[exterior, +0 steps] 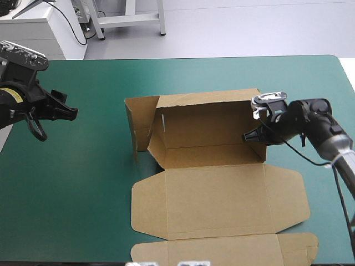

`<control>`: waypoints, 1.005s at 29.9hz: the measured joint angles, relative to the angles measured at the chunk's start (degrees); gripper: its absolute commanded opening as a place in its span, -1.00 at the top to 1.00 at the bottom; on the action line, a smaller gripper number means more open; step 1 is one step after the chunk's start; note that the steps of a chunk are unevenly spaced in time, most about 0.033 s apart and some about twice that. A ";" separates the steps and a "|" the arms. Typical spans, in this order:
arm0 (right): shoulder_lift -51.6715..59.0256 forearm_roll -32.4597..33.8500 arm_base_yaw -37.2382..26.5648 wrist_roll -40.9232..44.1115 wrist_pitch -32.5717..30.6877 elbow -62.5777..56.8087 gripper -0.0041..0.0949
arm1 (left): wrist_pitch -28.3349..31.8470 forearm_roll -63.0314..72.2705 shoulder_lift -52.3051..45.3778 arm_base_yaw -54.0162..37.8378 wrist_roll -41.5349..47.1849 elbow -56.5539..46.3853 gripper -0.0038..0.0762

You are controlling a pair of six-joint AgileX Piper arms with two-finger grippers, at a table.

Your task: Fold the box

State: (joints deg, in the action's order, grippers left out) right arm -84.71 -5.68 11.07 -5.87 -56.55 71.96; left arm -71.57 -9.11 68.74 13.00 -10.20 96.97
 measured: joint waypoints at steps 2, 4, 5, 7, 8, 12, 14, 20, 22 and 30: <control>-4.52 0.06 0.00 -0.21 -2.51 4.95 0.92 | 0.00 0.00 0.00 0.00 0.00 0.00 -0.10; -8.63 0.06 0.00 -0.34 -4.15 9.16 0.92 | 0.00 0.00 0.00 0.00 0.00 0.00 -0.10; -10.80 0.11 0.00 -0.42 -4.60 11.35 0.91 | 0.00 0.00 0.00 0.00 0.00 0.00 -0.10; -14.49 0.22 0.00 -0.42 -5.73 15.62 0.83 | 0.00 0.00 0.00 0.00 0.01 0.00 -0.10; -15.79 0.22 0.00 -0.28 -6.05 17.24 0.77 | 0.00 0.00 0.00 0.00 0.01 0.00 -0.10; -20.70 0.22 0.00 0.22 -4.77 24.01 0.24 | 0.00 0.00 0.00 0.00 0.01 0.00 -0.10; -22.78 0.11 0.00 0.27 -4.53 26.21 -0.06 | 0.00 0.00 0.00 0.00 0.01 0.00 -0.10; -24.88 0.17 0.00 -0.31 -4.17 31.28 -0.42 | 0.00 0.00 0.00 0.00 0.01 0.00 -0.10; -24.88 0.17 0.00 -0.93 -4.84 33.83 -0.41 | 0.00 0.00 0.00 0.00 0.01 0.00 -0.10; -24.81 0.16 0.00 -2.92 -13.67 42.27 -0.41 | 0.00 0.00 0.00 0.00 0.01 0.00 -0.10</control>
State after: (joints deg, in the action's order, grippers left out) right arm -109.52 -5.52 11.07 -8.80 -70.22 114.24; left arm -71.57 -9.11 68.74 13.00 -10.19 96.97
